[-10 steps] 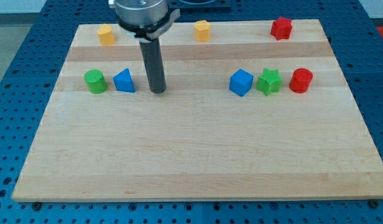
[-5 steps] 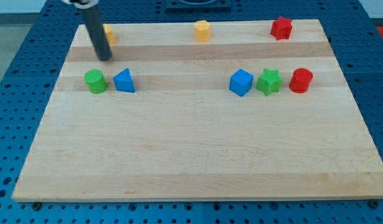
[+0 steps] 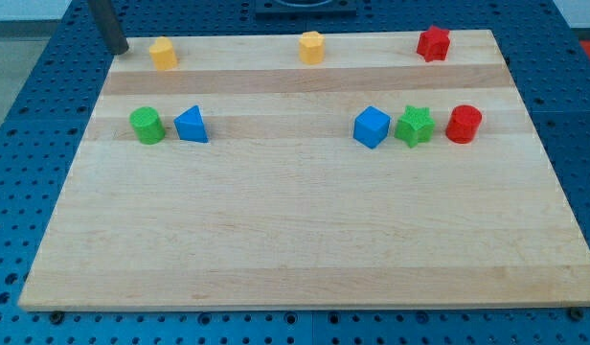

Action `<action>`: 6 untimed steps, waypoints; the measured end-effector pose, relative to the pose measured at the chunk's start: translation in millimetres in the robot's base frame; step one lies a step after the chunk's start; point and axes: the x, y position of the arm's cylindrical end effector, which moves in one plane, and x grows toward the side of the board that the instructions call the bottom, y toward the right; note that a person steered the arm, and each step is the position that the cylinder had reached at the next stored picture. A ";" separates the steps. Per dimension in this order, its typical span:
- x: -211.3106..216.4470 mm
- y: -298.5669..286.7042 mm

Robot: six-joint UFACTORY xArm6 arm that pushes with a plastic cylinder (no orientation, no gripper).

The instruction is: Move the yellow heart right and a bit down

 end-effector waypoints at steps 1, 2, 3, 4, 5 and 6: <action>1.2 19.8; 8.0 41.9; 13.7 64.1; 14.0 85.0; 14.0 105.4; 14.1 123.7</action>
